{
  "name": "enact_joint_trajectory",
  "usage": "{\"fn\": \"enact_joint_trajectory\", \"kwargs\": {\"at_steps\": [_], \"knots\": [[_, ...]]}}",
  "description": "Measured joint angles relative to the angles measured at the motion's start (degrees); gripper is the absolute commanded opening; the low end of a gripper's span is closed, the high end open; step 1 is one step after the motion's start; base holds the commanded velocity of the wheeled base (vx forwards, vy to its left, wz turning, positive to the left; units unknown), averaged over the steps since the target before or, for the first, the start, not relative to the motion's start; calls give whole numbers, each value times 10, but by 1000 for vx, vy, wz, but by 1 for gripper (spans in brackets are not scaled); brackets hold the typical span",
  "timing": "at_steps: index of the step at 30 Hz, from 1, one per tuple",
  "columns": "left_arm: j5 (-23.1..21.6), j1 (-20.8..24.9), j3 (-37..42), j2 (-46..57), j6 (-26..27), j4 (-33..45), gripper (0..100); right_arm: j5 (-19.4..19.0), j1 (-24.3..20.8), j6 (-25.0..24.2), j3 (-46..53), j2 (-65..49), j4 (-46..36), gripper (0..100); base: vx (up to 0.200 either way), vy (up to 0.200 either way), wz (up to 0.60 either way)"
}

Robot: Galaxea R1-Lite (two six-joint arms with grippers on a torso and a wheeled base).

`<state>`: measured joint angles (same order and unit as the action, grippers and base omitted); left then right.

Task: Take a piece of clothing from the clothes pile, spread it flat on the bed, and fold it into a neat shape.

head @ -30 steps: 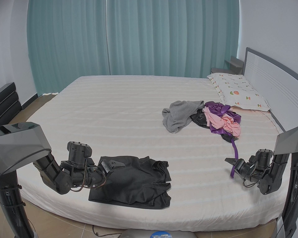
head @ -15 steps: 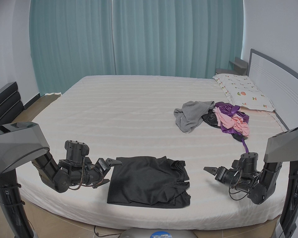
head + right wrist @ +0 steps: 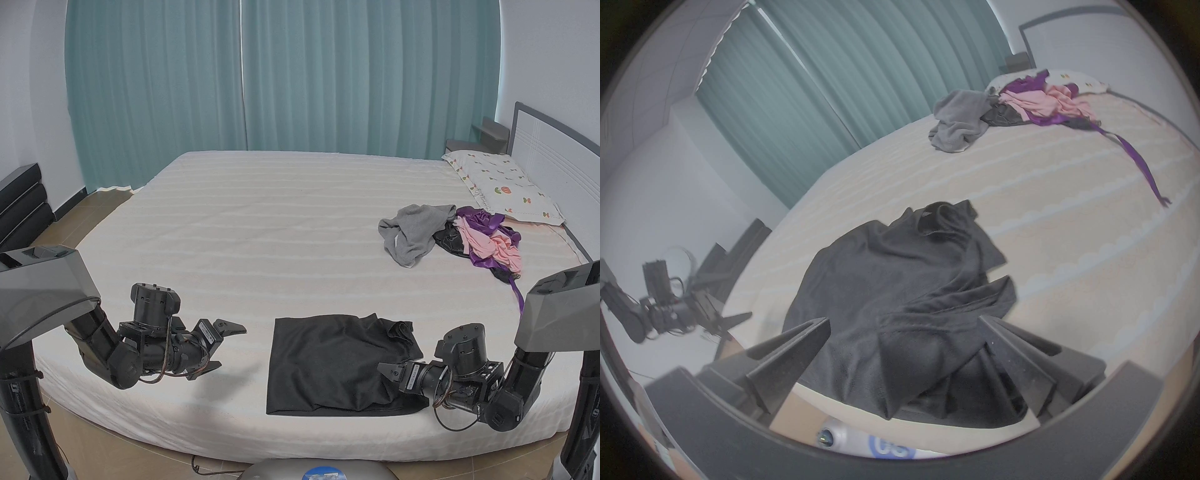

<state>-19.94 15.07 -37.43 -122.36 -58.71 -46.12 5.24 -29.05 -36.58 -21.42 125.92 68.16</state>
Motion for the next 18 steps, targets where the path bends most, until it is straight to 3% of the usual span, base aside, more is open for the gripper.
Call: {"fn": "enact_joint_trajectory", "kwargs": {"at_steps": [7,18], "knots": [[1,1,0,0,2,0,100,66,-15,50,-31,11,-54,100,0,0,0],[1,2,0,0,3,0,100,103,0,68,-30,23,-121,100,0,0,0]]}}
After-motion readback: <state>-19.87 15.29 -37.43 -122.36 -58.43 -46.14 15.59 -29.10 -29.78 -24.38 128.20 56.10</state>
